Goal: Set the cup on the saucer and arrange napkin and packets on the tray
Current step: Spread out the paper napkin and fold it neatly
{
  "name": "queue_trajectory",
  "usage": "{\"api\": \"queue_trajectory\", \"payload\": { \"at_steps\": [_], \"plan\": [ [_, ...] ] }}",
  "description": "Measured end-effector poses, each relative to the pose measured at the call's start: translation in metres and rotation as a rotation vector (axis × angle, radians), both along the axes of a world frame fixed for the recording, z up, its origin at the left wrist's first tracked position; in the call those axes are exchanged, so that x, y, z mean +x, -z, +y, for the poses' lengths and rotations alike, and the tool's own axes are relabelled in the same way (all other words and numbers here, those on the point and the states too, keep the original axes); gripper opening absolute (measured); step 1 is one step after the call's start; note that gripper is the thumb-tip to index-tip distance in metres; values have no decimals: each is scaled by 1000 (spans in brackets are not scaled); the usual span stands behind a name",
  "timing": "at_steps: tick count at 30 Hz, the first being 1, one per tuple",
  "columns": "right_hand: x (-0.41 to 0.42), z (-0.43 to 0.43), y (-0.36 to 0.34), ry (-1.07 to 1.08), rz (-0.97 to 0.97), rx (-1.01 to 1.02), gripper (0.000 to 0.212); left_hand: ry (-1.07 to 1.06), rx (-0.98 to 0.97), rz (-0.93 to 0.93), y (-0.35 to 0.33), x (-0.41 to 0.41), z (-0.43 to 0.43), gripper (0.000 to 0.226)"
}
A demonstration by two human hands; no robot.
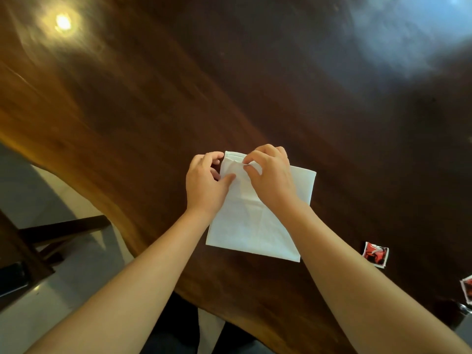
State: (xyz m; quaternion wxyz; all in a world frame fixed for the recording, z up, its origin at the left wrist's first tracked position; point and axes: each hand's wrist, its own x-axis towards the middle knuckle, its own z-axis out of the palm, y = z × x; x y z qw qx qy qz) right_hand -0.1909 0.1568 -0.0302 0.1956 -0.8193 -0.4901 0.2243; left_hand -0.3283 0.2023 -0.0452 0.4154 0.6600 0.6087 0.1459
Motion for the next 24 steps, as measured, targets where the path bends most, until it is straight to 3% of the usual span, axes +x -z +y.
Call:
{"api": "queue_trajectory", "payload": {
  "at_steps": [5, 14, 24],
  "plan": [
    [6, 3, -9, -61, 30, -2, 8, 0, -6, -16, -4, -2, 5, 22],
    [4, 18, -12, -25, 59, 28, 8, 59, -5, -19, -2, 0, 29, 25],
    [8, 31, -1, 50, 134, -25, 9, 86, -143, -117, 1, 5, 32, 25]
  ]
}}
